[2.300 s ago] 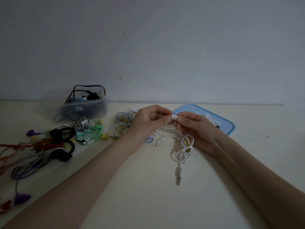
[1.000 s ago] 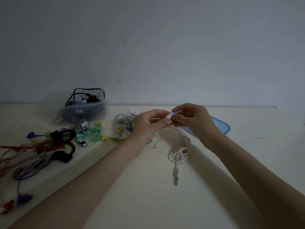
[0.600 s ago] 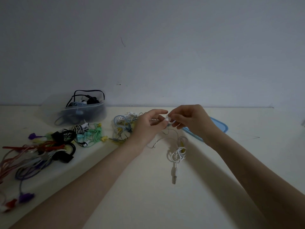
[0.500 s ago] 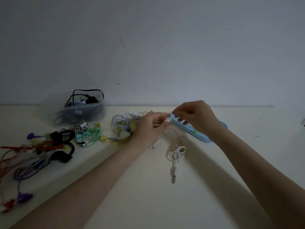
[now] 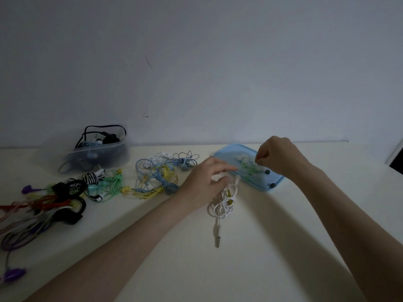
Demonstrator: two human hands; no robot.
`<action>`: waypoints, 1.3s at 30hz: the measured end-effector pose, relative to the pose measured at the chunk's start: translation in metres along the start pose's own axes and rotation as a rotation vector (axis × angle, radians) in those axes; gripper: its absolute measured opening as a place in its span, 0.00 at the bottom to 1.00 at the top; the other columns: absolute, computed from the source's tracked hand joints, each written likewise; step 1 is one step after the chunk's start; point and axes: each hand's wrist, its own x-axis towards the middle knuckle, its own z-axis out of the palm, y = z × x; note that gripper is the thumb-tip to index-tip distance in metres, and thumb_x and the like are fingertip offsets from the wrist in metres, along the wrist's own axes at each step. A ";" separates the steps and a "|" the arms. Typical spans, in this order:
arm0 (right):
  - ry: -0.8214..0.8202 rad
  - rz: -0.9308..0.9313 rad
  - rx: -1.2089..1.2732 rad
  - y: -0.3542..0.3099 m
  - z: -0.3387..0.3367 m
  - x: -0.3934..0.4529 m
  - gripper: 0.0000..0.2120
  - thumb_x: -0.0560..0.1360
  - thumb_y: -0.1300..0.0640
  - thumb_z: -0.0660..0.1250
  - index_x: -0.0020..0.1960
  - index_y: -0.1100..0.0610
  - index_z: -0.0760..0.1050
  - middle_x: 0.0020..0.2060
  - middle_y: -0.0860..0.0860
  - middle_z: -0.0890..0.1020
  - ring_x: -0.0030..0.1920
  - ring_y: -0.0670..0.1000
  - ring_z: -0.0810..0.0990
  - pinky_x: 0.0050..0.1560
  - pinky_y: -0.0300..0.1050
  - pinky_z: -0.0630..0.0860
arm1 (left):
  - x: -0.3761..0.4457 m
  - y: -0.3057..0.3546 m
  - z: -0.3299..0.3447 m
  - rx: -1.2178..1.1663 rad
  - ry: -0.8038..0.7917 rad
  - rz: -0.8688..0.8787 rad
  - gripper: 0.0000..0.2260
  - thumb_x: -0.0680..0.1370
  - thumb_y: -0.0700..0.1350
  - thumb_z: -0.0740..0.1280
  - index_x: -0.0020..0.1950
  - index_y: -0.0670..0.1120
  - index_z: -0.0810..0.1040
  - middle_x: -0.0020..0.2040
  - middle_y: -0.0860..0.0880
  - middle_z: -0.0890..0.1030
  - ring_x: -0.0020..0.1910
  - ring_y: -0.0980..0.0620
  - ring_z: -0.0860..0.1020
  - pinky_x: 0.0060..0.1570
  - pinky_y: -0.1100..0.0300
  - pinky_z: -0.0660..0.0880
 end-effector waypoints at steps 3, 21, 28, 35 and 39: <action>0.058 0.027 -0.015 0.002 0.005 -0.002 0.10 0.71 0.66 0.63 0.44 0.59 0.82 0.40 0.57 0.83 0.42 0.58 0.80 0.41 0.46 0.77 | -0.001 -0.006 -0.004 0.002 0.103 0.053 0.15 0.75 0.33 0.63 0.55 0.50 0.80 0.50 0.56 0.74 0.52 0.64 0.74 0.56 0.71 0.69; 0.105 0.006 0.074 0.003 0.013 -0.003 0.04 0.73 0.62 0.67 0.43 0.58 0.81 0.43 0.52 0.82 0.40 0.50 0.74 0.40 0.42 0.70 | -0.005 -0.019 -0.025 0.256 0.137 -0.173 0.16 0.75 0.36 0.66 0.62 0.43 0.75 0.54 0.50 0.72 0.51 0.52 0.77 0.53 0.63 0.73; 0.107 -0.012 0.114 0.002 0.013 -0.003 0.03 0.73 0.63 0.68 0.44 0.60 0.81 0.38 0.51 0.76 0.38 0.49 0.72 0.41 0.39 0.67 | -0.006 -0.018 -0.024 0.097 0.176 -0.203 0.10 0.74 0.35 0.67 0.52 0.46 0.72 0.51 0.49 0.75 0.48 0.53 0.79 0.49 0.63 0.77; 0.143 -0.045 0.224 0.002 0.012 -0.003 0.03 0.72 0.64 0.68 0.41 0.59 0.77 0.35 0.48 0.77 0.37 0.47 0.75 0.32 0.27 0.66 | -0.007 -0.020 -0.022 0.148 0.141 -0.121 0.09 0.72 0.34 0.68 0.40 0.49 0.75 0.42 0.54 0.76 0.43 0.56 0.79 0.48 0.65 0.77; 0.182 -0.045 0.340 -0.001 0.012 -0.004 0.03 0.72 0.64 0.69 0.42 0.57 0.78 0.36 0.49 0.79 0.34 0.43 0.75 0.32 0.23 0.69 | -0.002 -0.015 -0.019 -0.126 0.339 -0.105 0.12 0.74 0.32 0.66 0.43 0.50 0.74 0.48 0.51 0.75 0.43 0.65 0.78 0.45 0.72 0.75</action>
